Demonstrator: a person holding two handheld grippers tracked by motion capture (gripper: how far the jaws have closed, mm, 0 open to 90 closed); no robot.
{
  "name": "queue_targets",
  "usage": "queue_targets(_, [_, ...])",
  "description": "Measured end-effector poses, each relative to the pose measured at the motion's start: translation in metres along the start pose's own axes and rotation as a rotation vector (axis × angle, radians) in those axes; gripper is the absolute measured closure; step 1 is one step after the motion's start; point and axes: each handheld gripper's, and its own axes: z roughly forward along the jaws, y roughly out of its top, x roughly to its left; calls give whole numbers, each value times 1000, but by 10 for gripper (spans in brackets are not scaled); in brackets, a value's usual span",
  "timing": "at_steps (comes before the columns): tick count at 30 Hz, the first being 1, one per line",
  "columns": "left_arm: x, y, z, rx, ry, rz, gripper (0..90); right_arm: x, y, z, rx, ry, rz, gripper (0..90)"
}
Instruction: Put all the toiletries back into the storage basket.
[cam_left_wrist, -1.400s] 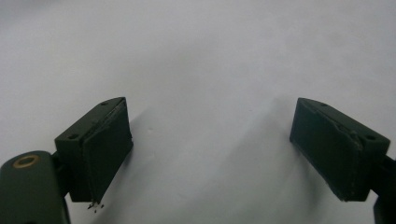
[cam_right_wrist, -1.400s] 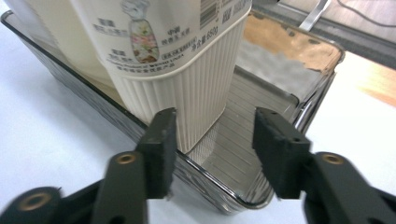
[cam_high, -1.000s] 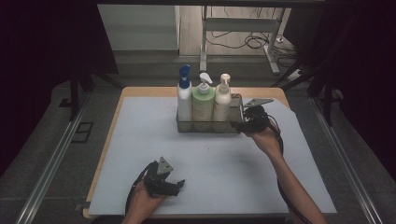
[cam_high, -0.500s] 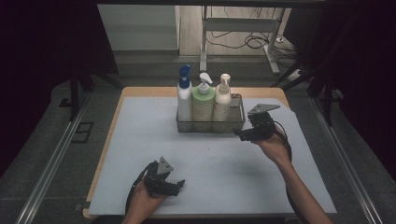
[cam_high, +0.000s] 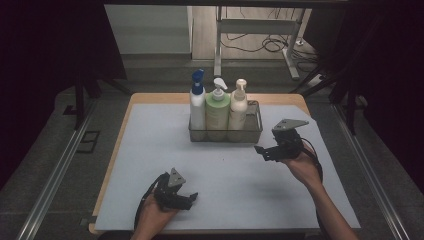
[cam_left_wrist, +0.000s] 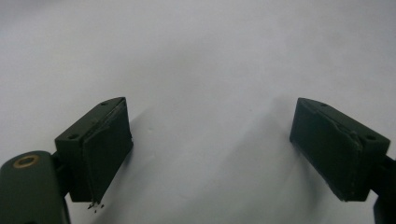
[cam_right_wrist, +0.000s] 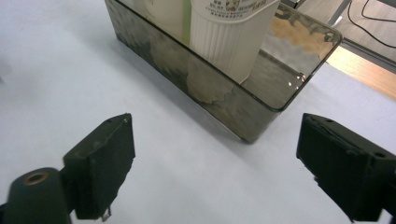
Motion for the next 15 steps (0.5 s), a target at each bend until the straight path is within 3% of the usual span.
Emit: queue_targets(15, [0, 0, 0, -1, 0, -1, 124, 5, -18, -17, 27, -8, -15, 15])
